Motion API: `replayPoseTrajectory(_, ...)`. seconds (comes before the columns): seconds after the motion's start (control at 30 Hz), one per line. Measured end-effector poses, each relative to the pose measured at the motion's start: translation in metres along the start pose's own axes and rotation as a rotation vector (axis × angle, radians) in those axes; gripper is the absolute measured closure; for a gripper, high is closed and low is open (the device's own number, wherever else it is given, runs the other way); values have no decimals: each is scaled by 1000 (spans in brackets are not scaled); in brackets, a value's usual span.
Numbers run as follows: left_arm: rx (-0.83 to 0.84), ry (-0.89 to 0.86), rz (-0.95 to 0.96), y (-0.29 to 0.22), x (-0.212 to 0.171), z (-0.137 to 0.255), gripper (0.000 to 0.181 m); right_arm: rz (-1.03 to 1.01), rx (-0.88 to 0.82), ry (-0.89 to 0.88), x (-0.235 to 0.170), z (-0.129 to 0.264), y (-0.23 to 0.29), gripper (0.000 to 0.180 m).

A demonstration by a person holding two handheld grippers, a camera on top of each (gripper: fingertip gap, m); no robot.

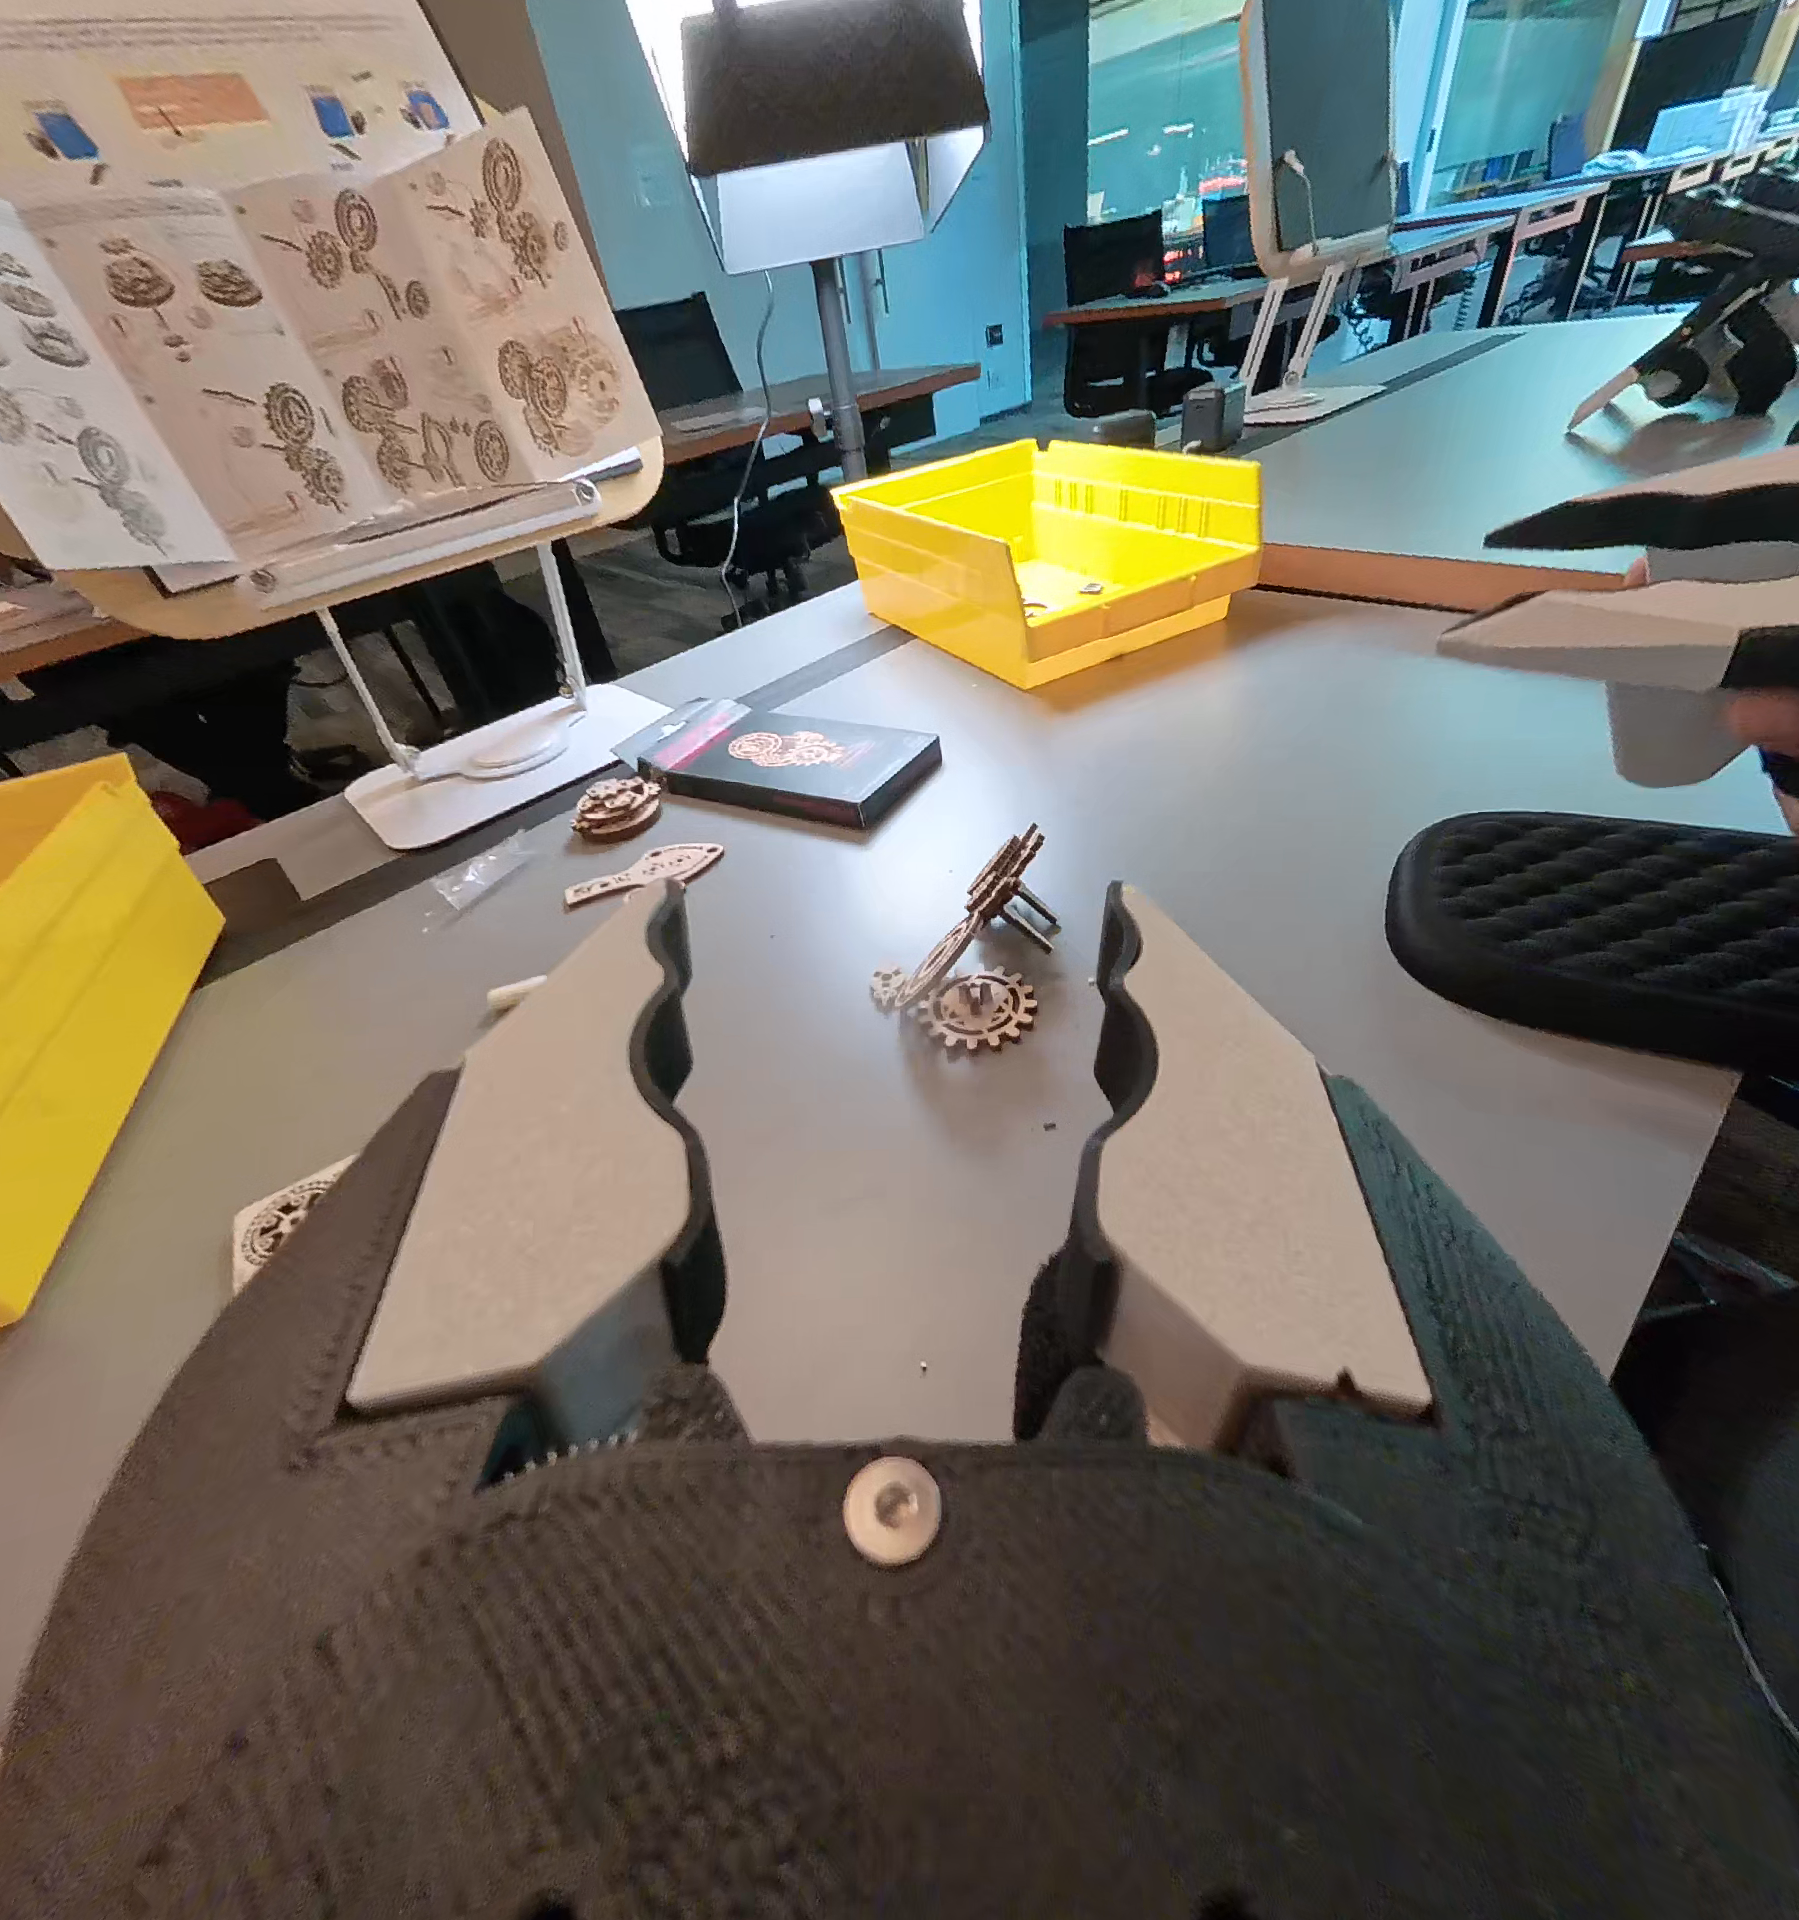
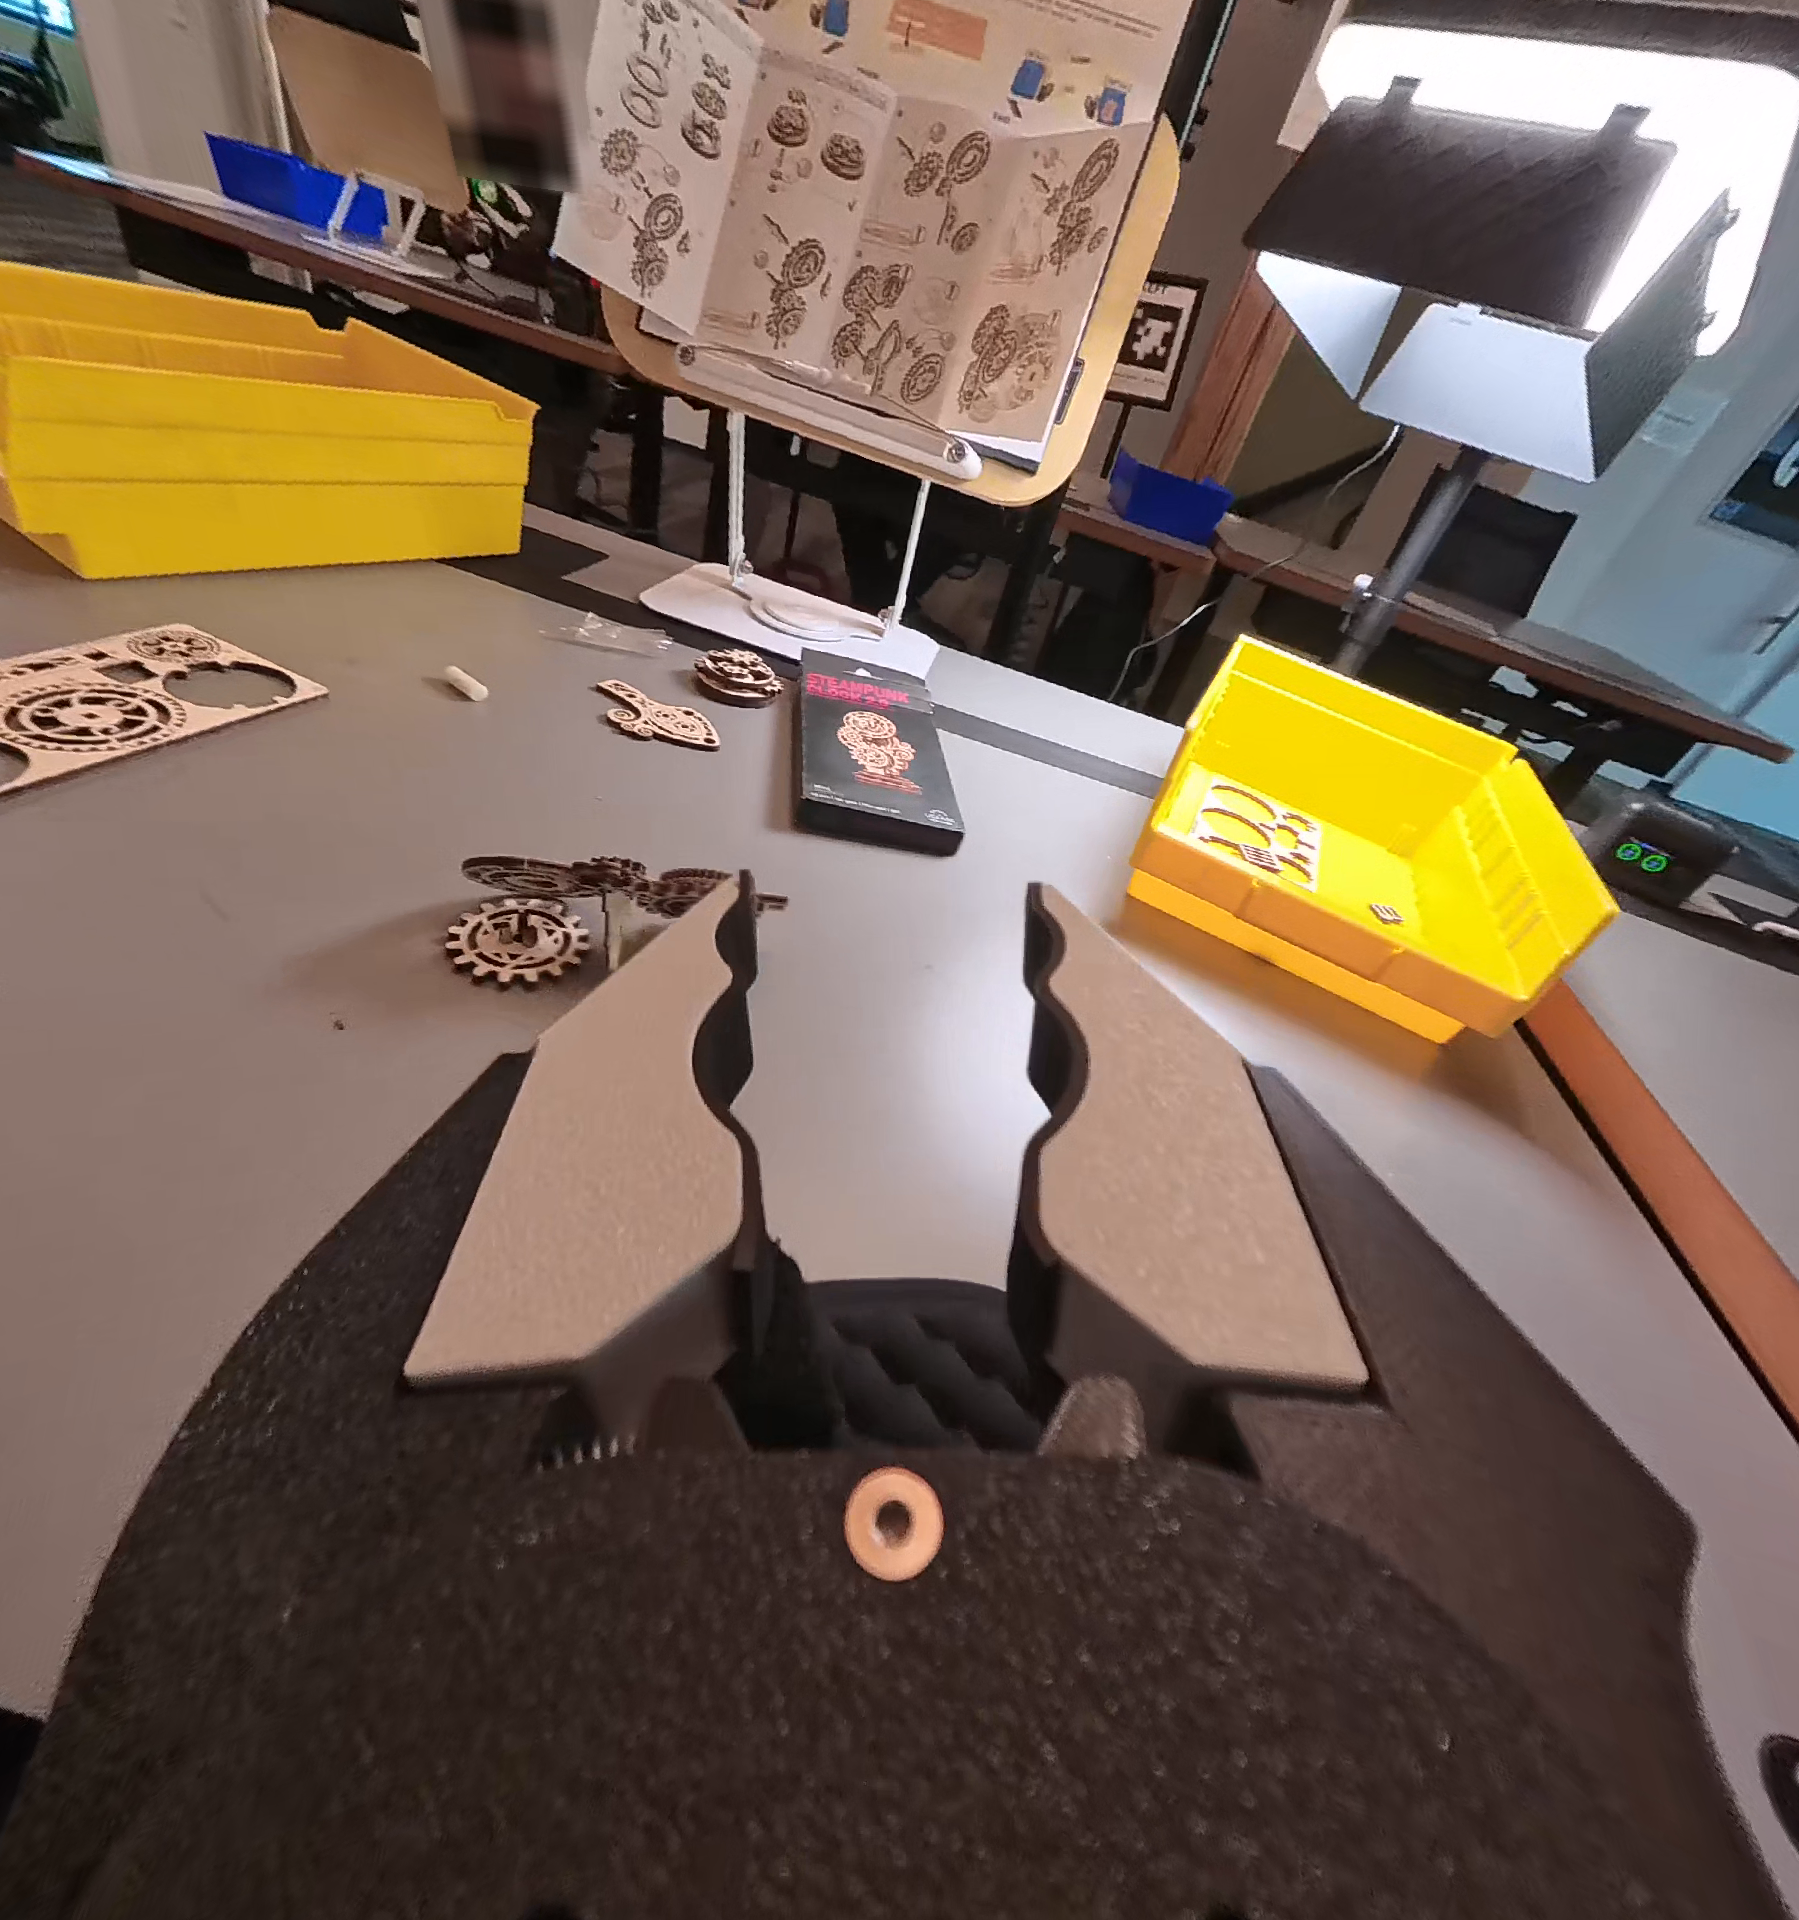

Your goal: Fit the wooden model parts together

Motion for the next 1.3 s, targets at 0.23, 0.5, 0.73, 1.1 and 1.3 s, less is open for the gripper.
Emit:
replayPoseTrajectory(0.23, -45, -84, 136, 22, -7, 17, 99, -27, 52, -118, -6, -8, -28, 123)
replayPoseTrajectory(0.5, 78, -208, 159, 73, -25, 82, 96, -159, 177, -299, -25, -25, -90, 112)
replayPoseTrajectory(0.73, 237, -285, 103, 74, -39, 115, 93, -313, 267, -374, -36, -48, -102, 113)
replayPoseTrajectory(1.1, 189, -261, 97, 73, -32, 100, 101, -299, 245, -380, -33, -32, -98, 113)
replayPoseTrajectory(1.3, 106, -255, 112, 77, -19, 82, 106, -254, 182, -351, -28, -11, -88, 117)
Point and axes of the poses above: each gripper's, where its closed fingertips meet, z back along the fingers, x out of its top, y = z × x across the jaws, the point moved 10 cm from there along z, back along the fingers, and after that the axes turned 2 degrees about z, right-handed, at the moved point
